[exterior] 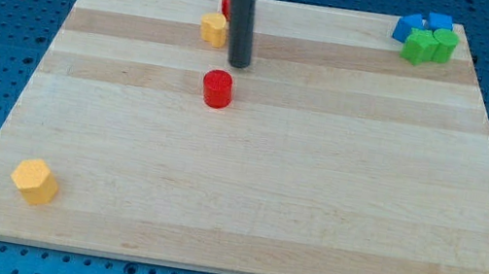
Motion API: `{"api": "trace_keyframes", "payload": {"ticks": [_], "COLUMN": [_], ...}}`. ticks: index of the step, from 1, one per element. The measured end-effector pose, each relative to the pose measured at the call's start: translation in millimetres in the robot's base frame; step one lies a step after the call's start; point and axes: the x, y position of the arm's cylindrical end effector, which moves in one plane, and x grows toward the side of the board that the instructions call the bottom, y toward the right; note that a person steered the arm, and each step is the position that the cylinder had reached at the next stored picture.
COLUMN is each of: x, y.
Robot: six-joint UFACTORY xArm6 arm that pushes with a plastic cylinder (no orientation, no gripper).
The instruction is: Move the red circle a bit down
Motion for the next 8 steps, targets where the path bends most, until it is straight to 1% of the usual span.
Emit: {"api": "trace_keyframes", "payload": {"ticks": [1,3,4,5,6,7,8], "x": [20.5,93.9,87.7,44.7,33.6,49.9,88.0], "y": [-4.4,-149.4,-171.5,-154.9,-102.7,-55.9,-65.9]}}
